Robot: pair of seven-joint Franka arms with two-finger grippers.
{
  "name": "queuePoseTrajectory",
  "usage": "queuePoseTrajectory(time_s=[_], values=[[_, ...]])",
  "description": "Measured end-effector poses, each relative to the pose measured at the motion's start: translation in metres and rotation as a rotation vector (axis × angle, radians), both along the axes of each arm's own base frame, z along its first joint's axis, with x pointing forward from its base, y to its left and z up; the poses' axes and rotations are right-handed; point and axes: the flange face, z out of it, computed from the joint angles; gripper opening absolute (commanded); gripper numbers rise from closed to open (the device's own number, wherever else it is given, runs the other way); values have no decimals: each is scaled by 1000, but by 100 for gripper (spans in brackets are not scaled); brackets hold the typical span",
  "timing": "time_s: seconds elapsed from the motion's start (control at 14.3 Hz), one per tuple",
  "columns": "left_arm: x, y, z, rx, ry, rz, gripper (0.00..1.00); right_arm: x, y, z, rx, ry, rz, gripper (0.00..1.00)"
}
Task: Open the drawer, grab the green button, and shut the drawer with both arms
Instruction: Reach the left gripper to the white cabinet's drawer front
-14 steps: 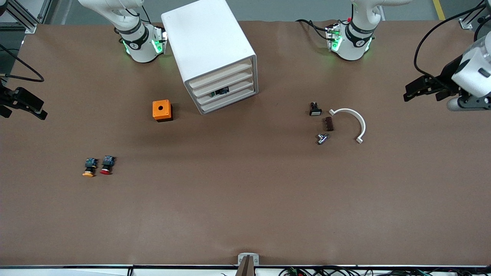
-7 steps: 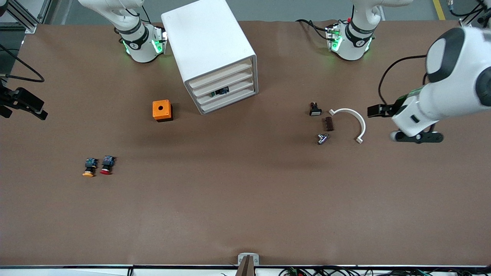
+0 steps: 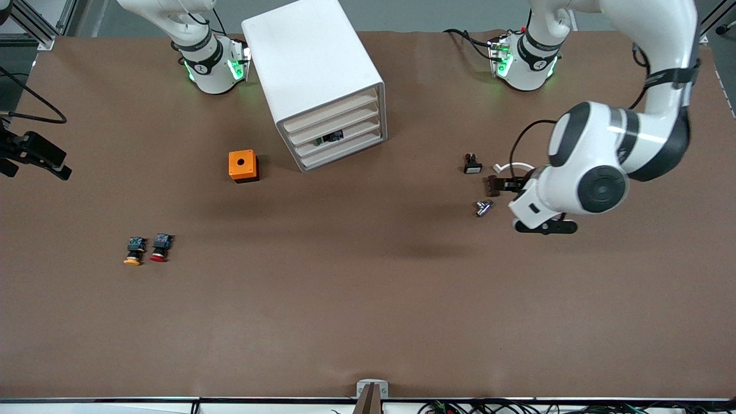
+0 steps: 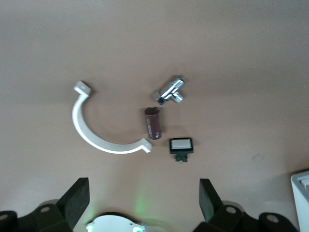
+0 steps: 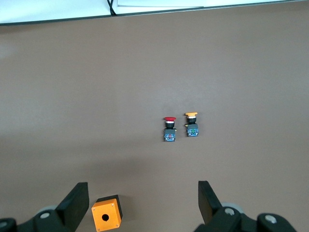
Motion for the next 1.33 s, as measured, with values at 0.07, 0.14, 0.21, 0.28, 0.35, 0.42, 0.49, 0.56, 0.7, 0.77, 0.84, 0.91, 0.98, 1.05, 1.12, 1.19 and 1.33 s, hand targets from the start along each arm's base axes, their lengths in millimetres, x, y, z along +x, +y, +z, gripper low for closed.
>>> queuePoseTrajectory(time_s=[0.07,0.14,0.21,0.28,0.35,0.42,0.49,0.56,0.7,0.77,0.84,0.91,0.98,1.05,1.12,1.19,1.33], values=[[-3,-13,-11,17,10,13,100,0,0,0,0,0,0,100],[-6,-25,-21,31,18,30,100,0,0,0,0,0,0,100],[-9,-36,-29,41,25,57,100,0,0,0,0,1,0,100],[-11,-45,-37,38,40,99,100,0,0,-1,0,1,0,100],[-12,-53,-42,22,61,150,100,0,0,-1,0,1,0,100],[-10,-60,-46,8,80,206,100,0,0,-1,0,1,0,100],[-8,-66,-49,4,99,266,100,0,0,-1,0,1,0,100],[-6,-73,-53,7,125,331,100,0,0,-1,0,1,0,100],[-6,-91,-62,21,210,480,100,0,0,-1,0,2,0,100],[-6,-100,-68,29,267,570,100,0,0,-1,0,2,0,100],[-7,-108,-75,40,325,662,100,0,0,-1,0,2,0,100],[-8,-116,-82,59,388,759,100,0,0,-1,0,2,0,100],[-8,-122,-91,81,449,846,100,0,0,-1,0,2,0,100],[-9,-127,-99,106,511,929,100,0,0,-1,0,2,0,100],[-10,-132,-106,137,574,1009,100,0,0,-1,0,2,0,100],[-11,-137,-113,178,639,1090,100,0,0,-1,0,3,0,100],[-14,-145,-133,283,767,1238,100,0,-1,-1,0,3,-2,100]])
